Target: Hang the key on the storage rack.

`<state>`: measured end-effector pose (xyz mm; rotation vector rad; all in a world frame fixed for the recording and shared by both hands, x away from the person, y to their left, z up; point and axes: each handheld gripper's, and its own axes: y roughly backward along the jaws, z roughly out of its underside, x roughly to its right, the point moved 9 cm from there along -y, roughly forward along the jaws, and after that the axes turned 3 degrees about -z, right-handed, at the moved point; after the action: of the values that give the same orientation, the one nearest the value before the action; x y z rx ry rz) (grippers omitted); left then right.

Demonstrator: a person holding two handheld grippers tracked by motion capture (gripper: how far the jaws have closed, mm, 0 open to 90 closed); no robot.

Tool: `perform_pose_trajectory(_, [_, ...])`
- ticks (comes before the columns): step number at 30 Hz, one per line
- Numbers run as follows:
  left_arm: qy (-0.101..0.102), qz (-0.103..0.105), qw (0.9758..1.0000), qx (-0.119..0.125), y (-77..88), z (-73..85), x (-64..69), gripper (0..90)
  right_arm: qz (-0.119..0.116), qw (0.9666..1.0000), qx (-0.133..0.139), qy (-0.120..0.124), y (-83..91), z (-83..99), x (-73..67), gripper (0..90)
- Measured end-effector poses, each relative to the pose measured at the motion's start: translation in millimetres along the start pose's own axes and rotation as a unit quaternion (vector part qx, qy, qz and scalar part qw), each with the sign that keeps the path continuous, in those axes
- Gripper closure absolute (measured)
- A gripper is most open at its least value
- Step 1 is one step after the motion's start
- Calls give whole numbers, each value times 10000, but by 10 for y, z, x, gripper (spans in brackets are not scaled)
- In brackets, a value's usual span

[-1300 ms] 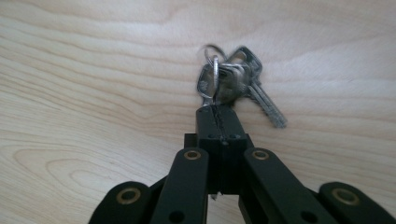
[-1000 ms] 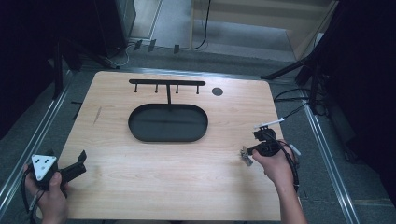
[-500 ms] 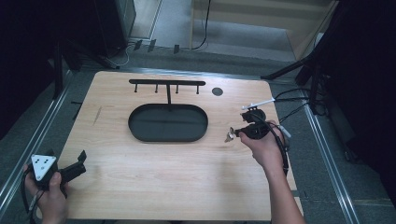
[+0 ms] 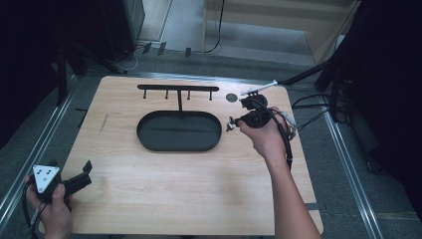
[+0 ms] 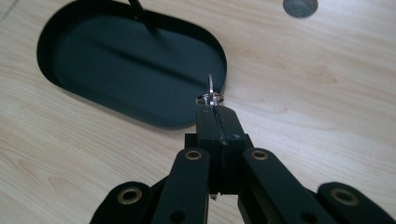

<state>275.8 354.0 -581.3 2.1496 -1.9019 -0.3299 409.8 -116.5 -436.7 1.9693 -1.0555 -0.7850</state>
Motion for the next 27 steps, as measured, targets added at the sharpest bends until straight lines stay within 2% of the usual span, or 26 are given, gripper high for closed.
perform_pose_trajectory(11, [36, 46, 10000, 37, 3, -4, 0, 0, 4, 9998, 132, 175, 14, -405, -283, 900])
perform_pose_trajectory(20, [58, 56, 10000, 39, 5, -5, -7, 0, 78, 9994, 259, 208, 33, -636, -406, 900])
perform_pose_trajectory(27, [79, 60, 9999, 40, 5, -5, -9, 0, 139, 9993, 241, 258, 11, -731, -444, 900])
